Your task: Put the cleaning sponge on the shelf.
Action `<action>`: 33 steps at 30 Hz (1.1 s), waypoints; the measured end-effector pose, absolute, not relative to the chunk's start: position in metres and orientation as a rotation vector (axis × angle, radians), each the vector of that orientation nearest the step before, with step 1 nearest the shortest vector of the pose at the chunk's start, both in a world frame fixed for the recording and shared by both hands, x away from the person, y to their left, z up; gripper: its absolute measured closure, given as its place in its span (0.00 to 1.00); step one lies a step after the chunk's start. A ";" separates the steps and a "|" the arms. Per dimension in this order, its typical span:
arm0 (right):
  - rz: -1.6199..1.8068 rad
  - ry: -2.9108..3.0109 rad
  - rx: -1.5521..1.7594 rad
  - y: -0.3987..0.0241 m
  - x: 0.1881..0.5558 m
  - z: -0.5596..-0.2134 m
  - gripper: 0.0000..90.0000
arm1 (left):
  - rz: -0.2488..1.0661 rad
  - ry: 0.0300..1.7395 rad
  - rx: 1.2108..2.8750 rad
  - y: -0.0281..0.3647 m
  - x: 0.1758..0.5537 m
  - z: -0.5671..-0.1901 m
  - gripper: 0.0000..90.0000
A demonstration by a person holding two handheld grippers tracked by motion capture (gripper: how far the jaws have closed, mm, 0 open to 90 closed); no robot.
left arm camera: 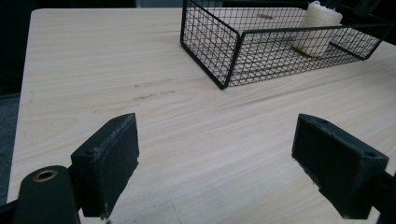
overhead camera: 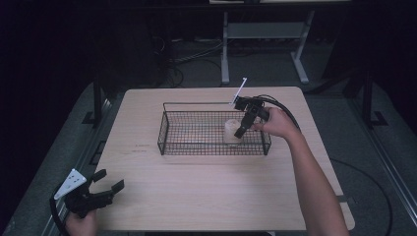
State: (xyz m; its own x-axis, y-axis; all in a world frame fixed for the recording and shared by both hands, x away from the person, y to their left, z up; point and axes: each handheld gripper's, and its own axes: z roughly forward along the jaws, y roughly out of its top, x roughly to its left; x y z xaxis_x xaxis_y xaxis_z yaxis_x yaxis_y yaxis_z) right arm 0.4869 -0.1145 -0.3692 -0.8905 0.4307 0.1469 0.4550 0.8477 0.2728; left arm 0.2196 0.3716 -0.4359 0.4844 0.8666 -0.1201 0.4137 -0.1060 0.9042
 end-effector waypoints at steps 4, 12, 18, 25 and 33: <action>-0.506 -2.940 -0.708 -0.119 0.482 -0.364 0.19 | 0.557 1.098 1.717 0.372 0.220 -0.436 0.16; -0.527 -2.935 -0.723 -0.133 0.474 -0.360 0.19 | 0.559 1.098 1.723 0.370 0.220 -0.437 0.16; -0.521 -2.953 -0.710 -0.137 0.466 -0.355 0.19 | 0.559 1.099 1.723 0.370 0.220 -0.437 0.16; -0.549 -2.954 -0.722 -0.146 0.458 -0.352 0.18 | 0.560 1.095 1.725 0.370 0.220 -0.437 0.16; -0.567 -2.956 -0.714 -0.155 0.447 -0.352 0.18 | 0.559 1.096 1.726 0.369 0.220 -0.437 0.16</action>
